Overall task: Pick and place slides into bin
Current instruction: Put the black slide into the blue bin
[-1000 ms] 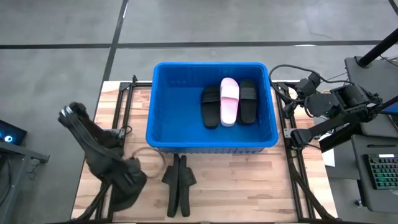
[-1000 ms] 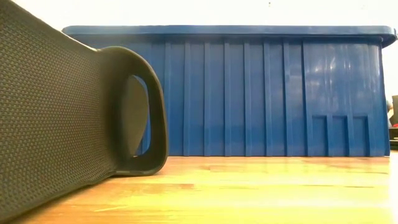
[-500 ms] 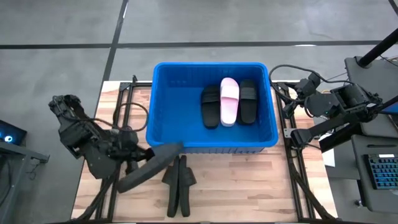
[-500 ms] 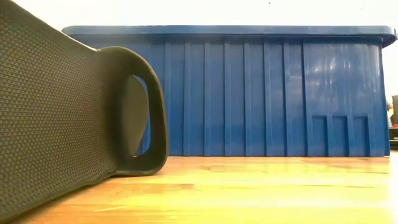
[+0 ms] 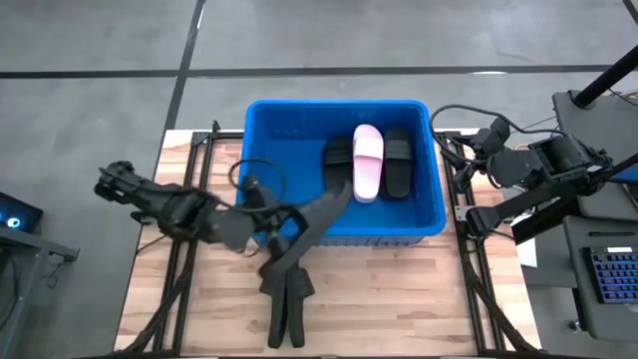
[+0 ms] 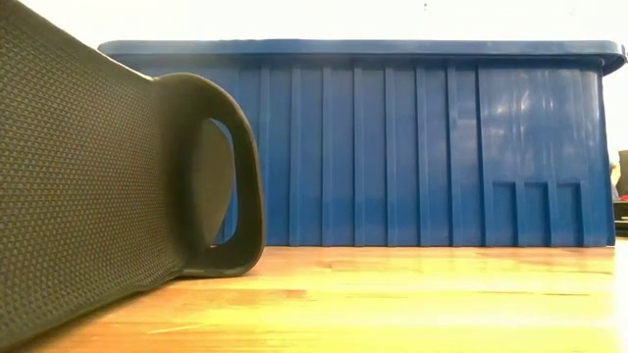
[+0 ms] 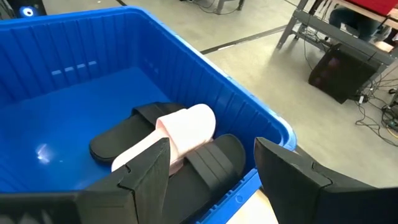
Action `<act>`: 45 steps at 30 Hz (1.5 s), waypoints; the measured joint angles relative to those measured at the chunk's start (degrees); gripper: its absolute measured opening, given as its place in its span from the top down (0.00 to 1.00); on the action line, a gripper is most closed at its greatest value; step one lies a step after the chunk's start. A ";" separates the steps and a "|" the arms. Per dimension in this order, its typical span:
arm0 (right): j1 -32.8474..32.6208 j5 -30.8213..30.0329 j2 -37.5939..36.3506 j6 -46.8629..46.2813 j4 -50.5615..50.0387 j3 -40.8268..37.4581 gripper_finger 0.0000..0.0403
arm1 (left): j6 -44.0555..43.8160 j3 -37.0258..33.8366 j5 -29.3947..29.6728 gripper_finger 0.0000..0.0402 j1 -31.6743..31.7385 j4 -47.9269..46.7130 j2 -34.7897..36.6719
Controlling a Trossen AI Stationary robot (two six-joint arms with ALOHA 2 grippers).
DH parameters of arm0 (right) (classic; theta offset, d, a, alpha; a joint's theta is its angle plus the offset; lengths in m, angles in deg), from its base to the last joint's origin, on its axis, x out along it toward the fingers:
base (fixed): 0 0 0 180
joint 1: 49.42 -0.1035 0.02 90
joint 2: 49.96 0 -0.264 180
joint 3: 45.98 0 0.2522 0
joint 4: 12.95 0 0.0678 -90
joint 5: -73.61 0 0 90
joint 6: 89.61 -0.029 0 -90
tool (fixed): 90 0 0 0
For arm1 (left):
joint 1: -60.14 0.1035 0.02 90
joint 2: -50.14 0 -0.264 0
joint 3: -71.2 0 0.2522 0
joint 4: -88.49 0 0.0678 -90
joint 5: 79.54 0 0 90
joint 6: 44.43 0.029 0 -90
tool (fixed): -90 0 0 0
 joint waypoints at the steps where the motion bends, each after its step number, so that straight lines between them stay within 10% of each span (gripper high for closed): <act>1: 0.01 0.07 -0.01 0.00 -0.01 -0.01 0.44 | 2.32 0.00 -0.01 1.00 1.37 0.79 -0.49; 15: 0.01 0.14 -0.17 0.02 -0.12 0.01 0.44 | 27.12 0.02 3.81 1.00 19.75 24.56 -10.37; 22: 0.00 0.35 -0.17 0.02 -0.85 0.00 0.44 | 36.03 0.04 17.83 1.00 24.78 26.21 -16.55; 35: -0.01 0.35 -0.24 -2.58 -1.26 -0.01 0.44 | 35.36 0.33 22.32 1.00 32.24 25.32 -29.93; 45: -0.01 0.35 -0.24 -2.99 -1.24 -0.01 0.44 | 15.15 0.37 17.27 1.00 33.36 8.65 -31.16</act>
